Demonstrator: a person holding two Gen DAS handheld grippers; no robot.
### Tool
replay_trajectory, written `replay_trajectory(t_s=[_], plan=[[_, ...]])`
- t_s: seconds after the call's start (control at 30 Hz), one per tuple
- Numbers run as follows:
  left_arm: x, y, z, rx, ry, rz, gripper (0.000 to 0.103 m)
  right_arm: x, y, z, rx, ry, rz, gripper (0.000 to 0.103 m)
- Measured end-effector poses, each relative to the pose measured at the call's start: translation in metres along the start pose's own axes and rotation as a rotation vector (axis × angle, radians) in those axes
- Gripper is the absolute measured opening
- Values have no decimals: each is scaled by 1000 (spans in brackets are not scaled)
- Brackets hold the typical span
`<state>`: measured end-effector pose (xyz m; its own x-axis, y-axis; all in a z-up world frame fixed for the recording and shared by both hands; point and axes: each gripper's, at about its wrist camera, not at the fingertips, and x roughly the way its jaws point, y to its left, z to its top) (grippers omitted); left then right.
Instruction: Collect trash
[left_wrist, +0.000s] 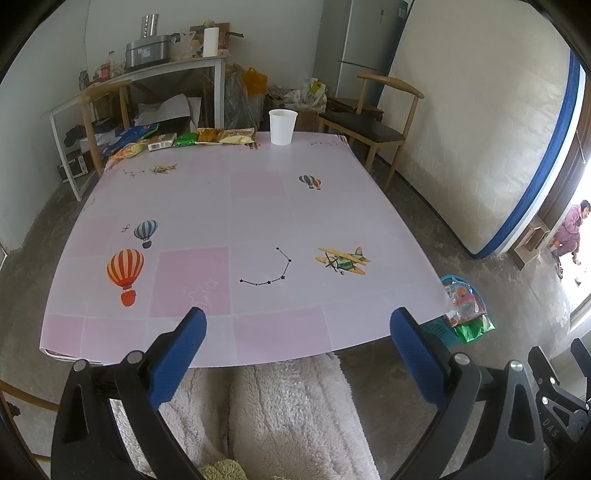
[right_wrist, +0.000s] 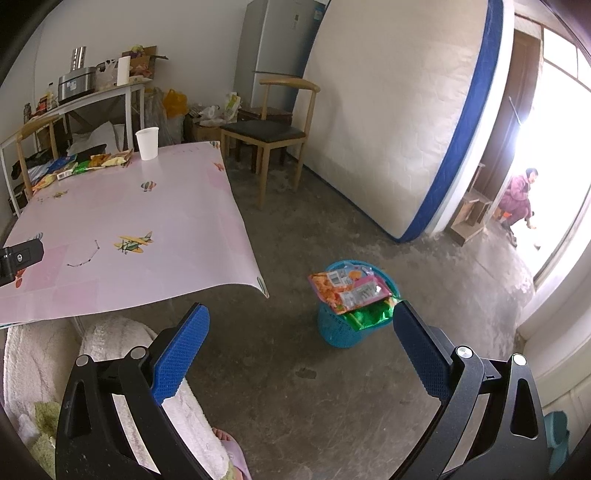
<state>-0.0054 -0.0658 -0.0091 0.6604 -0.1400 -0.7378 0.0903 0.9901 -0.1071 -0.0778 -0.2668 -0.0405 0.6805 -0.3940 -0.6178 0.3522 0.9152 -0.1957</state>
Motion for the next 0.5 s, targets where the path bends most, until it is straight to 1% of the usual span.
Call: replay_trajectory(t_s=[0.5], plan=[[-2,-2,1,-3,-2,0,97,-2,3,1,-1,-4,-2,96]])
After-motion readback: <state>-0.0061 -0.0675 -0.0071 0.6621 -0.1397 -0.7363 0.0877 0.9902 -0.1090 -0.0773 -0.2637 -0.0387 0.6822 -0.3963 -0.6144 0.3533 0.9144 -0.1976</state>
